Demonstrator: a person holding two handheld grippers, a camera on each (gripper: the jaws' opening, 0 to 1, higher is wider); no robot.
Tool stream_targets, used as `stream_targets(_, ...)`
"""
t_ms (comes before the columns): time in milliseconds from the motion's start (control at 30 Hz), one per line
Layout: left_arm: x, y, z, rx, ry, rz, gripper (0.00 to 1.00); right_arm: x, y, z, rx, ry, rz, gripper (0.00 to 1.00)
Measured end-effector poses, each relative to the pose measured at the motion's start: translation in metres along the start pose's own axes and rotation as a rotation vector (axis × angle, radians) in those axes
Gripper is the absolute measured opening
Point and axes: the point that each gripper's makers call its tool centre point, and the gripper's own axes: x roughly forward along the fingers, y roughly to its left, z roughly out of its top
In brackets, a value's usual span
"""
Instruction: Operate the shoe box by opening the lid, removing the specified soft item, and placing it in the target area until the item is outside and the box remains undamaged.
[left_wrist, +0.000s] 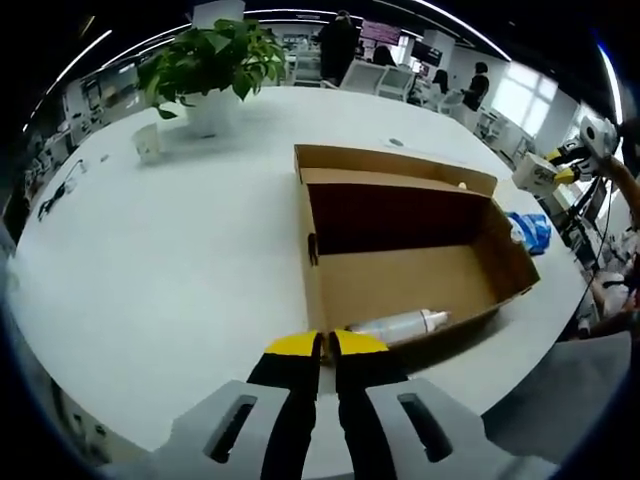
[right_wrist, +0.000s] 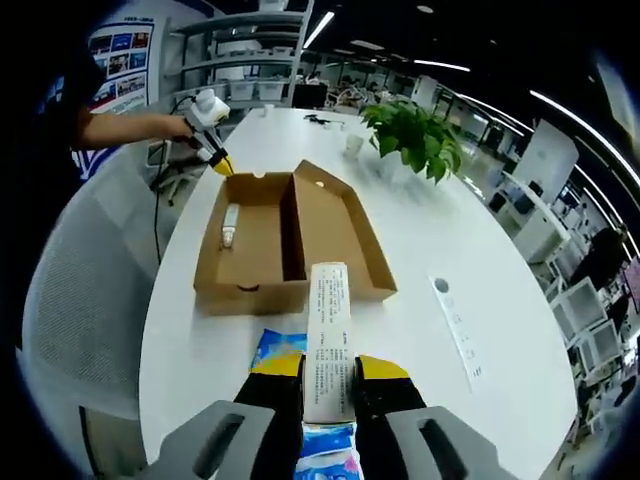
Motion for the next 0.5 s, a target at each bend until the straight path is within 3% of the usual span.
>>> stream_targets(500,-0.001,-0.003,-0.002,0.002,0.004,0.002,0.03,-0.018,-0.024,-0.051,0.009,0.093,-0.051,0.14)
